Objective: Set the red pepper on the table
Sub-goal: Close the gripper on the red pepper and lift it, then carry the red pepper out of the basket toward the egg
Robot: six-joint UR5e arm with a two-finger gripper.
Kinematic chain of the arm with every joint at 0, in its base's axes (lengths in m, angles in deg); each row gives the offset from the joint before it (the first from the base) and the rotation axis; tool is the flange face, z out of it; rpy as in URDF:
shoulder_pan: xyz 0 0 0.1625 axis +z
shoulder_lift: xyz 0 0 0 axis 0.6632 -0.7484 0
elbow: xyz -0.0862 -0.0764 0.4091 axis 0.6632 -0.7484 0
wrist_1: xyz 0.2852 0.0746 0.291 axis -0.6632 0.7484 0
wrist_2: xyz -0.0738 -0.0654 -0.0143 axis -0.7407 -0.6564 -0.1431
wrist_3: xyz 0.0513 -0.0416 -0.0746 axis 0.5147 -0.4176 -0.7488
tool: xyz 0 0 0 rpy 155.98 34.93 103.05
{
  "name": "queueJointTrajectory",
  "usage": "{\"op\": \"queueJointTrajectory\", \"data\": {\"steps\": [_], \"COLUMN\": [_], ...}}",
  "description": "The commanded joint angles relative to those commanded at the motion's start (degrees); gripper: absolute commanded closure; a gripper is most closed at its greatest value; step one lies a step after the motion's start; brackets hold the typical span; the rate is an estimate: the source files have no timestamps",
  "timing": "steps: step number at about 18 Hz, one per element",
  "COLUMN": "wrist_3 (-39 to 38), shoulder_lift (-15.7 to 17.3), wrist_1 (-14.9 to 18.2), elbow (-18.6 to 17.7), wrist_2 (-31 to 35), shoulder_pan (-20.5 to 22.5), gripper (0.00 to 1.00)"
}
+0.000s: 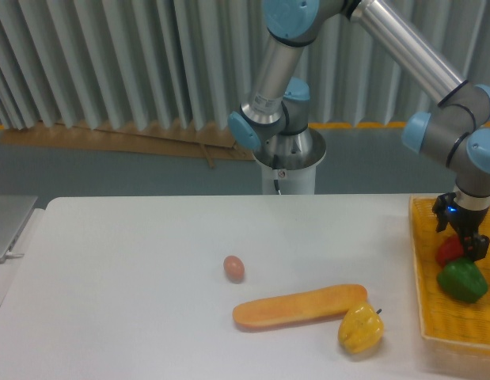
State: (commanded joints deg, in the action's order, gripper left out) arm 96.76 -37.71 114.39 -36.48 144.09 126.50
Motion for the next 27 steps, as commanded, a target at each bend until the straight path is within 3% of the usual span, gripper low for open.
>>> {"op": "queueJointTrajectory", "data": {"steps": [1, 4, 14, 16, 22, 27], "wrist_3": [0.0, 0.18, -0.26, -2.01, -7.11, -9.23], "shoulder_lift": [0.0, 0.26, 0.7, 2.1, 5.01, 8.69], "wrist_1": [0.09, 0.26, 0.35, 0.53, 7.99, 14.84], "elbow": [-0.09, -0.35, -0.09, 0.09, 1.85, 2.9], "wrist_2": [0.17, 1.14, 1.94, 1.76, 0.27, -7.02], "shoulder_pan": [-0.17, -0.44, -1.58, -2.98, -6.94, -7.82], "gripper": [0.45, 0.59, 0.66, 0.66, 0.66, 0.66]}}
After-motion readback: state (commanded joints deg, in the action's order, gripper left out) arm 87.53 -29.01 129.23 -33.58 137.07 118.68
